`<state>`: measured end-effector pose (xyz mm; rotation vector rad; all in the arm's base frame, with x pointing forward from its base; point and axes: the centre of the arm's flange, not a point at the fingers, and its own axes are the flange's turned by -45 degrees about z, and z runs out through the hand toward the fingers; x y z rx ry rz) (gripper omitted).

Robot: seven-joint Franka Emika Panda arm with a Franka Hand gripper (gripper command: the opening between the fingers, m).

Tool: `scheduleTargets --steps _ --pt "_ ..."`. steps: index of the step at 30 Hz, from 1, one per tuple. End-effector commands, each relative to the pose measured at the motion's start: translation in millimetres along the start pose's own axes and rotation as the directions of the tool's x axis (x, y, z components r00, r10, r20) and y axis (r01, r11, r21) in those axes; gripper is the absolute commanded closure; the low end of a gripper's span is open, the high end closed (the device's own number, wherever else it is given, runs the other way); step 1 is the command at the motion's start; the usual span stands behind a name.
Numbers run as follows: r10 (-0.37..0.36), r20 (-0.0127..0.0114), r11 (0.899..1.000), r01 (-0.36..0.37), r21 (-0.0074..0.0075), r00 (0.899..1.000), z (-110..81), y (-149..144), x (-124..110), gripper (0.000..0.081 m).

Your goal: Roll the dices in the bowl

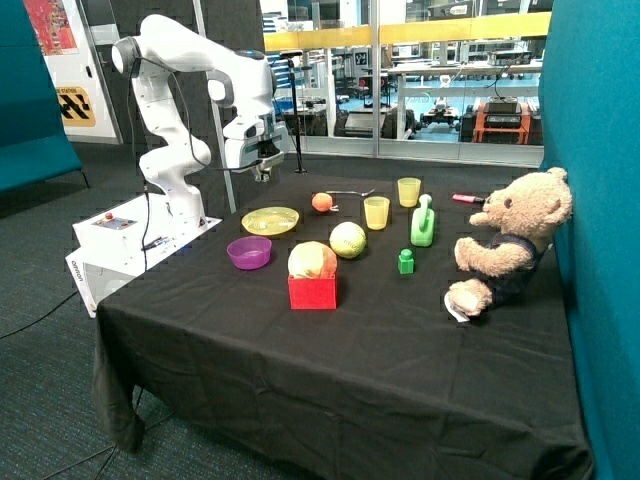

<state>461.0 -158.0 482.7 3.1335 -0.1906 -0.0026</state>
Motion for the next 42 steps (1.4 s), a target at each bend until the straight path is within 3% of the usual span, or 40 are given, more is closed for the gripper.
scheduleTargets --steps 1,11,25,26,28,29,31,35,42 --pt "0.037 -0.0014 0.999 -0.037 0.0024 0.999 3.5 32.7 3.8 0.0808" --pt "0.046 -0.0014 0.999 -0.046 0.0024 0.999 11.2 50.0 3.4 0.0808" --pt "0.000 -0.0015 1.000 0.000 0.0024 1.000 27.8 33.2 2.2 0.0808" --pt "-0.004 -0.0015 1.000 0.004 0.0023 1.000 28.6 31.9 2.0 0.0759" --pt "-0.013 -0.0016 1.000 0.013 0.0023 1.000 29.3 29.0 1.6 0.0493" --pt "-0.011 -0.0016 1.000 0.011 0.0023 1.000 29.3 27.6 1.5 0.0396" --pt "-0.022 -0.0016 1.000 0.022 0.0023 1.000 29.8 25.7 1.5 0.0311" --pt "-0.031 -0.0016 1.000 0.031 0.0023 1.000 31.1 22.7 1.9 0.0263" --pt "-0.023 -0.0016 1.000 0.023 0.0023 1.000 32.7 24.3 2.4 0.0263"
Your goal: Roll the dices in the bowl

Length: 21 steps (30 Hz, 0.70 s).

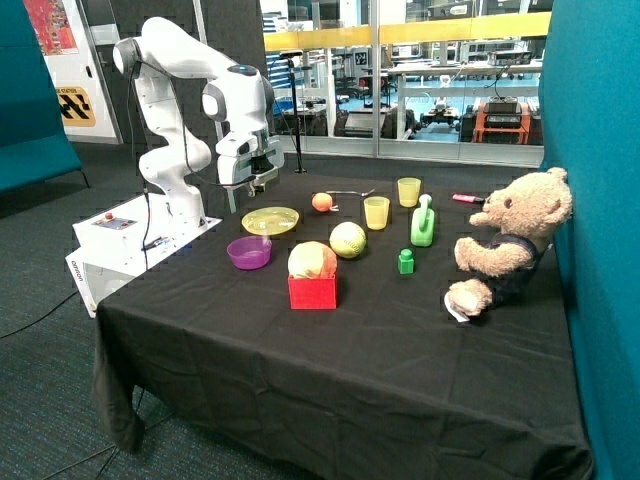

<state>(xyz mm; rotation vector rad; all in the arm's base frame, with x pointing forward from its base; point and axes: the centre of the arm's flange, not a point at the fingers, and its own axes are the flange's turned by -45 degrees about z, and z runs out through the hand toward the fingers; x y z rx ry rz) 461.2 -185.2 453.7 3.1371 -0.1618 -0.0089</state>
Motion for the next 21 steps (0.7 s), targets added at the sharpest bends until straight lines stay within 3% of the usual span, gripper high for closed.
scheduleTargets --steps 1,9,15,18,21 --pt "-0.004 -0.0056 1.000 0.004 0.0006 1.000 3.8 -2.4 -1.1 0.0264" --pt "-0.018 -0.0056 1.000 0.018 0.0005 1.000 4.8 -3.9 -3.2 0.0285" --pt "-0.112 -0.0057 0.994 0.112 0.0000 0.994 9.3 -28.1 -12.6 0.0360" --pt "-0.179 -0.0056 0.984 0.179 -0.0004 0.984 16.2 -50.6 -22.6 0.0409" --pt "-0.272 -0.0056 0.962 0.272 -0.0009 0.962 29.7 -85.4 -38.8 0.0441"
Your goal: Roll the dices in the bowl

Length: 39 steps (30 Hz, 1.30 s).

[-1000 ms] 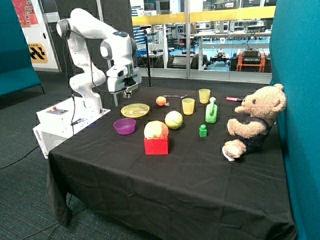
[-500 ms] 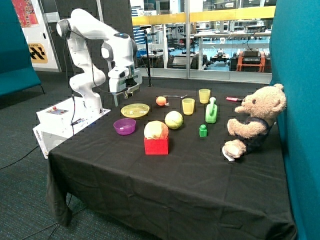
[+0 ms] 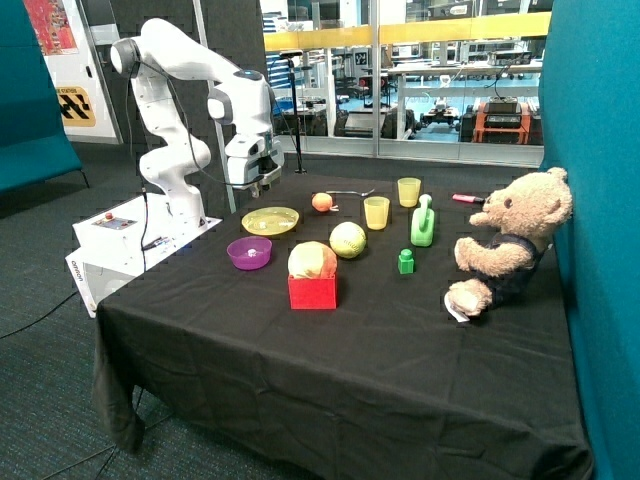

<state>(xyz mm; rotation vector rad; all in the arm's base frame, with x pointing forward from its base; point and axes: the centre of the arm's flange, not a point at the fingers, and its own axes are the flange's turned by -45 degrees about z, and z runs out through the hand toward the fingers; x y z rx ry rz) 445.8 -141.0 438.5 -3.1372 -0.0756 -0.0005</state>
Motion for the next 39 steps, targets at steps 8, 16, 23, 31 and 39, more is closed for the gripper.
scheduleTargets --steps 8,16,23,31,39 --pt "-0.267 0.0013 0.964 0.267 -0.0032 0.964 29.7 -105.4 -29.2 0.0519" --pt "-0.349 0.0016 0.937 0.349 -0.0031 0.937 35.3 -129.1 -41.0 0.0606" --pt "-0.463 0.0020 0.886 0.463 -0.0029 0.886 47.1 -148.8 -57.6 0.0661" --pt "-0.570 0.0023 0.822 0.570 -0.0026 0.822 59.5 -157.2 -69.8 0.0693" --pt "-0.587 0.0024 0.809 0.587 -0.0026 0.809 74.4 -144.4 -73.1 0.0635"
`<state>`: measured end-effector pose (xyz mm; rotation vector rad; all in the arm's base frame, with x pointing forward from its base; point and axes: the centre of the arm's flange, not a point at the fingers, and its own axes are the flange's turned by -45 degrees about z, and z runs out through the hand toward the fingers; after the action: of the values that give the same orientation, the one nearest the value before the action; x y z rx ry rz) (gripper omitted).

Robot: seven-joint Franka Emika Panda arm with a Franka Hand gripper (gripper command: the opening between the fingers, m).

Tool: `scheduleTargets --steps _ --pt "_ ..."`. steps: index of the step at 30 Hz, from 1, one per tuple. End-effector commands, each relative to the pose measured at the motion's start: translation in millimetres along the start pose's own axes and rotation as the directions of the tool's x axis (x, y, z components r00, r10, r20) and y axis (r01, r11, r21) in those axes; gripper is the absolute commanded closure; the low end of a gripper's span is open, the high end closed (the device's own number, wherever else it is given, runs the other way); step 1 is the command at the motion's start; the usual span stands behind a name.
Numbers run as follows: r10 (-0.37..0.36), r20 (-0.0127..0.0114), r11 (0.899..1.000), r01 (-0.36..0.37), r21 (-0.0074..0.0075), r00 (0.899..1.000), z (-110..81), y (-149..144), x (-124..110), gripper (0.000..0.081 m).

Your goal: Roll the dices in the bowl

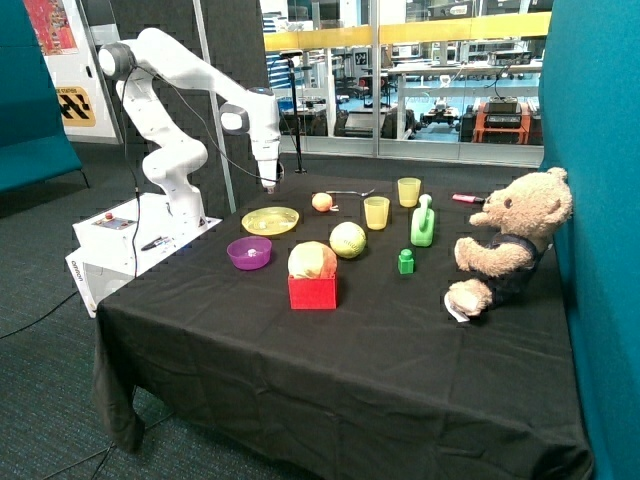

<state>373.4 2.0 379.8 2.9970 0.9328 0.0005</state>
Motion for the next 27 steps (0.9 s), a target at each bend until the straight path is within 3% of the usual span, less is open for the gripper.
scheduleTargets --steps 1,5,7,9,13,27 --pt "-0.073 -0.0008 0.997 0.073 0.0027 0.997 15.9 -1.5 -7.8 0.0629" --pt "-0.054 -0.0007 0.999 0.054 0.0028 0.999 22.3 7.1 -9.8 0.0606" --pt "-0.047 -0.0007 0.999 0.047 0.0028 0.999 25.7 10.9 -10.7 0.0570" --pt "-0.041 -0.0007 0.999 0.041 0.0028 0.999 30.3 13.8 -12.1 0.0480" --pt "-0.028 -0.0006 1.000 0.028 0.0028 1.000 38.0 16.1 -14.4 0.0437" --pt "0.007 -0.0005 1.000 -0.007 0.0028 1.000 62.8 13.3 -20.4 0.0473"
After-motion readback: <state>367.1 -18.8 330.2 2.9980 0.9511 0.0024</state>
